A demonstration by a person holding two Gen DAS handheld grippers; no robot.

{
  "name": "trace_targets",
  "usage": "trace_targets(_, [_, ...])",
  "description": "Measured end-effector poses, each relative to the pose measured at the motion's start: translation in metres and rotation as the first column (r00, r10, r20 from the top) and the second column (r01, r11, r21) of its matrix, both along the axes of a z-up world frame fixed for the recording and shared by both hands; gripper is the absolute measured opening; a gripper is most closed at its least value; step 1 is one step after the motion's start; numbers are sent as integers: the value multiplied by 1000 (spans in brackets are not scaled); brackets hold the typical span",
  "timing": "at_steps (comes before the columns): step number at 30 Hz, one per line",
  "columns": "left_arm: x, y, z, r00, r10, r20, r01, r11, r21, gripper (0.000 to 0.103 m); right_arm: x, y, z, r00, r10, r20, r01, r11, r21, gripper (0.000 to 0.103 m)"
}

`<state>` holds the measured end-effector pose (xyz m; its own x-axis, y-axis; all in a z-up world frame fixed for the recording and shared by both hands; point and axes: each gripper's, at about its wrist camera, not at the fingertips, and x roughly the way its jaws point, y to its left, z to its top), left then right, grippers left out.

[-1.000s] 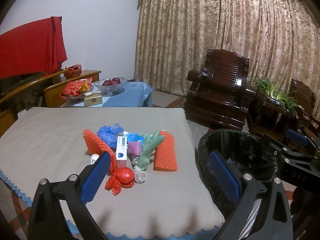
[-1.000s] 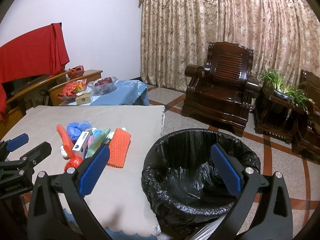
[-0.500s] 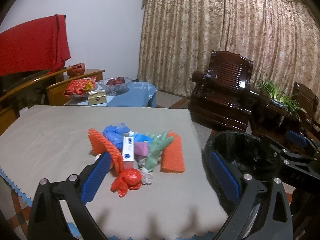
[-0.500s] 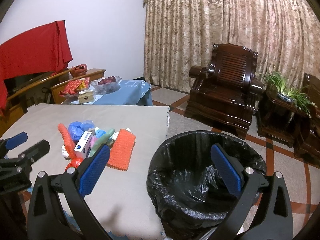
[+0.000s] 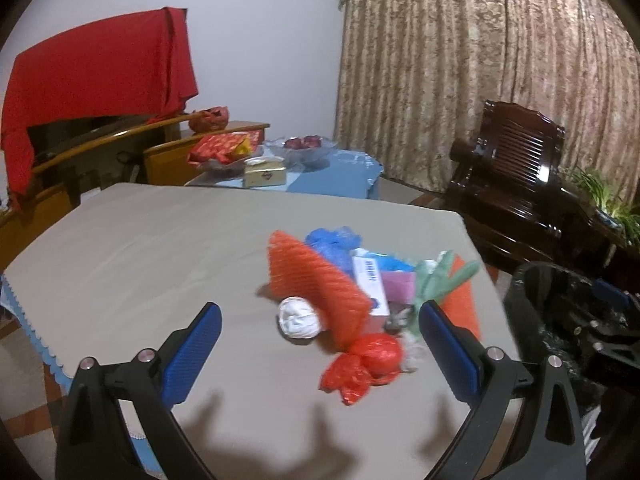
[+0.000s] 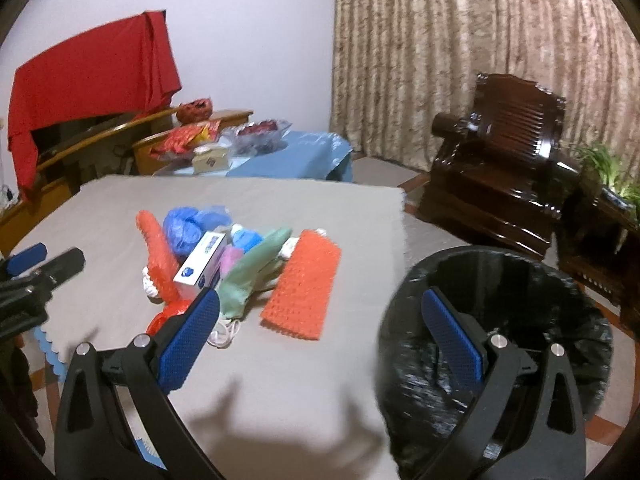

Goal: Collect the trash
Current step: 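Reach both tools into the trash pile toward the orange foam nets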

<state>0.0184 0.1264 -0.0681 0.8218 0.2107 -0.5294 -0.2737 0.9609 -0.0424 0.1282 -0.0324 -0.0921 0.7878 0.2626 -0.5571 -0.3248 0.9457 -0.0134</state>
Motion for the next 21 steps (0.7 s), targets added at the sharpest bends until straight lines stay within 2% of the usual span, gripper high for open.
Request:
trace_targets(7, [9, 14, -21, 1000, 22, 4, -23, 1000, 10, 97, 39, 26, -41, 998, 12, -54, -15, 999, -45, 96])
trace_targets(13, [23, 19, -35, 999, 21, -36, -21, 1000, -12, 96, 68, 41, -74, 994, 6, -106, -17, 994, -107, 92])
trace_targets(21, [33, 12, -49, 996, -17, -88, 14, 999, -31, 92, 98, 48, -100, 982, -27, -186, -1, 989, -148, 91])
